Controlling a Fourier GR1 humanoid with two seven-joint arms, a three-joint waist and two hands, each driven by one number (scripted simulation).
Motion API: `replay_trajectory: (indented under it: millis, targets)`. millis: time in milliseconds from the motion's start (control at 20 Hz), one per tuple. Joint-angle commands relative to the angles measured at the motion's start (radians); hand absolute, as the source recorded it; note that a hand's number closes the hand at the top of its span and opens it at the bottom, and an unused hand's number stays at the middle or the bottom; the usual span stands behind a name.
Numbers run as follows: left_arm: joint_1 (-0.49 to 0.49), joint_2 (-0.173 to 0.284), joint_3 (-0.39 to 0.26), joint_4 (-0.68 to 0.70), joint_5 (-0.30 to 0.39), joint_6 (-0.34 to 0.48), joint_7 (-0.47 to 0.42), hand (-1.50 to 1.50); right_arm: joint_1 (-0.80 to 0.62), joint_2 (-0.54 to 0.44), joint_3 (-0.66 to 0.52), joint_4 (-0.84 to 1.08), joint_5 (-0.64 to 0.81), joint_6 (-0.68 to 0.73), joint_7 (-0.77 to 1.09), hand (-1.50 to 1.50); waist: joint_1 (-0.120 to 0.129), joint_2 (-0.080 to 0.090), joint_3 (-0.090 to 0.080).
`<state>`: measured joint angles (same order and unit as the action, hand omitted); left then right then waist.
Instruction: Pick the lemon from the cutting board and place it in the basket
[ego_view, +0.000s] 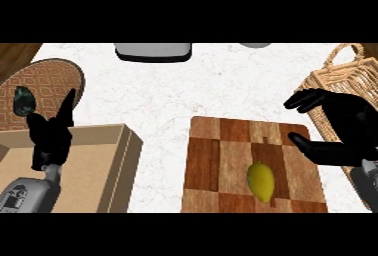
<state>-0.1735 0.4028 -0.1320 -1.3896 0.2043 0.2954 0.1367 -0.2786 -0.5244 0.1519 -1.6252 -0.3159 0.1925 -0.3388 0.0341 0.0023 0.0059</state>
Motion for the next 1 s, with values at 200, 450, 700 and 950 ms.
replay_trajectory:
  millis: [200, 450, 700, 950]
  targets:
    - [-0.035, 0.04, 0.038, 0.023, 0.085, -0.129, 0.024, 0.0, 0.073, 0.238, 0.37, -0.165, 0.485, -0.305, -0.014, -1.5, -0.039, -0.007, -0.007]
    - [-0.018, 0.047, 0.033, 0.006, 0.086, -0.134, 0.052, 0.0, -0.037, 0.232, 0.404, -0.333, 0.545, -0.276, 0.507, -1.5, -0.042, -0.011, -0.009]
    - [-0.005, 0.055, 0.034, 0.002, 0.076, -0.128, 0.048, 0.0, -0.172, 0.072, 0.38, -0.351, 0.635, -0.109, 0.831, -1.5, -0.051, -0.023, -0.013]
    - [0.024, 0.078, 0.065, 0.005, 0.102, -0.163, 0.03, 0.0, -0.325, -0.084, 0.252, -0.358, 0.651, 0.07, 1.096, -1.5, -0.043, -0.021, -0.013]
